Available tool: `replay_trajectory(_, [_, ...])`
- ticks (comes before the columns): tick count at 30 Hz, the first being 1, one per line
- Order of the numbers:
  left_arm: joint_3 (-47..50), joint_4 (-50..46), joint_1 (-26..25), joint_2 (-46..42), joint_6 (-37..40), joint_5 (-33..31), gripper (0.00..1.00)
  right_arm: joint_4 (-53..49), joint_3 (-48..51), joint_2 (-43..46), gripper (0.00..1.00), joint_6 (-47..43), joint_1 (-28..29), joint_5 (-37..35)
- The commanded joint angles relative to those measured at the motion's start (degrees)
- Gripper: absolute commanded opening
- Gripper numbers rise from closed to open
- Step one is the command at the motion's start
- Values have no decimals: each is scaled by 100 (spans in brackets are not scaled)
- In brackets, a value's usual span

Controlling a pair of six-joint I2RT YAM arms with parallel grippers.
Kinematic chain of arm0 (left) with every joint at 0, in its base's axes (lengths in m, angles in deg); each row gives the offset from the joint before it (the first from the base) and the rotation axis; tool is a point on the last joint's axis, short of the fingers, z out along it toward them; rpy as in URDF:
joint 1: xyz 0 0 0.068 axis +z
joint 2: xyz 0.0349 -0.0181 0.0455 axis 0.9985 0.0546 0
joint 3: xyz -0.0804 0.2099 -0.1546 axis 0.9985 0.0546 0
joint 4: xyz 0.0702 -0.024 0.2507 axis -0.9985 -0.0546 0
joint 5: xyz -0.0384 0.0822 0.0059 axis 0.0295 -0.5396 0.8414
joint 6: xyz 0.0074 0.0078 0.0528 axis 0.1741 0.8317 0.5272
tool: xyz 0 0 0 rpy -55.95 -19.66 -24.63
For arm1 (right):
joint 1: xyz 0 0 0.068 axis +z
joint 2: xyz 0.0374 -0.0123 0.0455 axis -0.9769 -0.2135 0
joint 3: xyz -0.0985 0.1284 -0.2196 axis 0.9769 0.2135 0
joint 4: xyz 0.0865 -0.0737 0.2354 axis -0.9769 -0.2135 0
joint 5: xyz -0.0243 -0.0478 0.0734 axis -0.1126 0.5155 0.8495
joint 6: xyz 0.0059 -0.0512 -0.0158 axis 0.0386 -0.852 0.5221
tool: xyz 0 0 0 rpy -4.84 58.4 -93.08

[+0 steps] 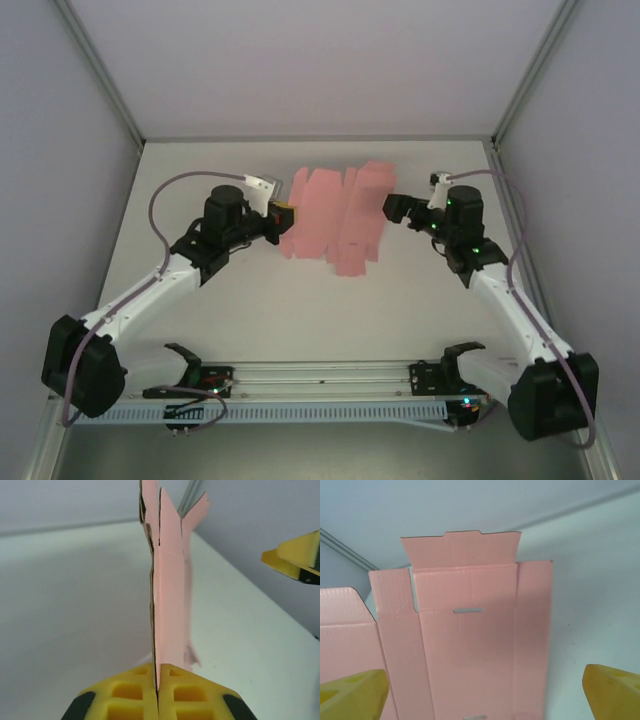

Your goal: Assemble paper box

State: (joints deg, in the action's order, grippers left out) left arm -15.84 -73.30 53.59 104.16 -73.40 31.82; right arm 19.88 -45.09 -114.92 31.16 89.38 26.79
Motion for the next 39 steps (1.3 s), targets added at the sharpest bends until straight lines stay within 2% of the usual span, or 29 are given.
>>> replay_trajectory(1, [-202,383,-38,-355,386,577,0,223,485,289,100,-429,-261,890])
replay_trajectory(4, [-408,260,-35,-491,416,827,0,655,753,355,100,-271,-622,1771])
replay_trajectory(7, [-493,268,-38,-677,330,1110,0,1104,960,295,99,-171,-843,2173])
replay_trajectory(11, [-464,330,-31,-987,51,1169,0,1818,1044,108,92,-99,-1174,3046])
replay_trajectory(16, [-462,322,-32,-1277,-158,1196,0,1901,1040,225,91,-405,-1247,3222])
replay_trajectory(19, [-427,331,-34,-1381,-270,1210,0,2146,1061,247,84,-346,-1250,3489])
replay_trajectory(21, [-410,349,-35,-1422,-317,1223,0,2432,1083,237,76,-192,-1255,3724])
replay_trajectory(24, [-388,336,-32,-1456,-379,1008,0,2426,1054,263,55,-134,-1257,3730])
replay_trajectory(30, [-261,182,-24,-1490,-342,297,0,1988,1094,427,32,-336,-1259,3460])
replay_trajectory(32, [-233,60,-18,-1454,-387,85,0,1810,1066,472,13,-461,-1259,3372])
replay_trajectory(36, [-87,55,-2,-1400,-401,-131,0,1532,992,454,0,-558,-1264,3277])
replay_trajectory(39, [22,54,30,-1323,-482,-264,0,1309,937,431,0,-628,-1245,3263])
